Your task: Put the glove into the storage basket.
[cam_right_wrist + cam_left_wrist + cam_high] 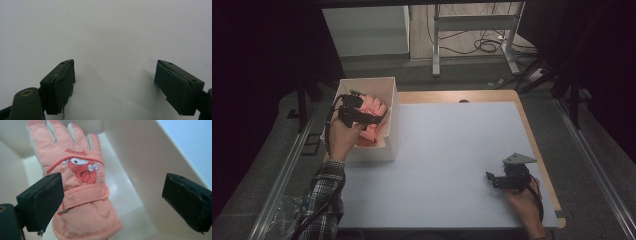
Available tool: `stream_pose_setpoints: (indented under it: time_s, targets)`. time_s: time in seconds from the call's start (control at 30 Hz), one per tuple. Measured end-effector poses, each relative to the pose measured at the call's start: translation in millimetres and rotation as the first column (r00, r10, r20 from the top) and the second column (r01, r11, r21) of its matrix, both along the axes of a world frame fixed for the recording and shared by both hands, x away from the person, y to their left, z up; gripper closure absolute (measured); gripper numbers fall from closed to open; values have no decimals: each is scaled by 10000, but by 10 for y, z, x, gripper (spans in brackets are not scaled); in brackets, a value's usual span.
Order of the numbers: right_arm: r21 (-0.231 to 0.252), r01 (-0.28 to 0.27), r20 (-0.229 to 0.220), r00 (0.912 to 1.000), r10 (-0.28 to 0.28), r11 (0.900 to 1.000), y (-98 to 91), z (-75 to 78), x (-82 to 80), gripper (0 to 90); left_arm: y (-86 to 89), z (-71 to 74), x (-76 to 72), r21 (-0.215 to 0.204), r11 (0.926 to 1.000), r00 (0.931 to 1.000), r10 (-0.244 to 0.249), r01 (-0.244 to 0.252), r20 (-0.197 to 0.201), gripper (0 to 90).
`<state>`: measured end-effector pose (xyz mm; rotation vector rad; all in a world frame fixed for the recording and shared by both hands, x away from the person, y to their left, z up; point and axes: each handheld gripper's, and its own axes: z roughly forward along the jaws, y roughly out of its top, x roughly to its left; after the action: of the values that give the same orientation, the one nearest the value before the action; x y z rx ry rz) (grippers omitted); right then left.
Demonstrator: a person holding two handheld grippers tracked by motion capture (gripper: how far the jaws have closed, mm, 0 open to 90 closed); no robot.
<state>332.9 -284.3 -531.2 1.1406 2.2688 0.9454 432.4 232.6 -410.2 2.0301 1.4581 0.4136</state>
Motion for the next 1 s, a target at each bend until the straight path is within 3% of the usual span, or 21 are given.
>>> stream_pose_setpoints:
  time_s: [0.43, 0.67, 1.0]
  targets:
    - [-19, 0, 28, 10000, 0, 10000, 2, 0, -2, 173, -208, 176, -158, -81, 9955, 9941, -938, 944, 538, 46]
    - [-28, -2, 33, 10000, 3, 10000, 3, 0, -3, 173, -369, 288, -287, -94, 9883, 9847, -1508, 1522, 869, 45]
    - [-30, -3, 38, 10000, 3, 10000, 2, 0, -3, 173, -562, 307, -389, -195, 9755, 9711, -2161, 2191, 1018, 43]
